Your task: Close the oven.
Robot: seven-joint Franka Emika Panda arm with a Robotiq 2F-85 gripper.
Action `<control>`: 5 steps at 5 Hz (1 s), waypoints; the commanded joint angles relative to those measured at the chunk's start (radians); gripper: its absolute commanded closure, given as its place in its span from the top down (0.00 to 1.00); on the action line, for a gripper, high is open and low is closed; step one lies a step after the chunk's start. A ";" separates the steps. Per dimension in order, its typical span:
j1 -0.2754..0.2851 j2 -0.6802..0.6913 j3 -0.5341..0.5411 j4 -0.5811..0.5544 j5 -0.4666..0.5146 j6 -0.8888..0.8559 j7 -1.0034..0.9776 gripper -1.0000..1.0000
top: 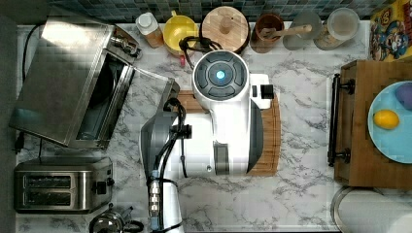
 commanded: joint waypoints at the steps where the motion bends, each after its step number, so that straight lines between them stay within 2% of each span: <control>1: 0.025 -0.026 0.027 -0.108 -0.051 0.100 0.078 0.00; 2: -0.089 -0.020 0.132 -0.176 0.074 0.172 -0.074 0.00; 3: -0.062 -0.033 0.092 -0.279 0.160 0.287 -0.208 0.00; 4: -0.108 -0.052 0.091 -0.368 0.305 0.392 -0.371 0.00; 5: -0.107 -0.095 0.078 -0.496 0.455 0.556 -0.534 0.00</control>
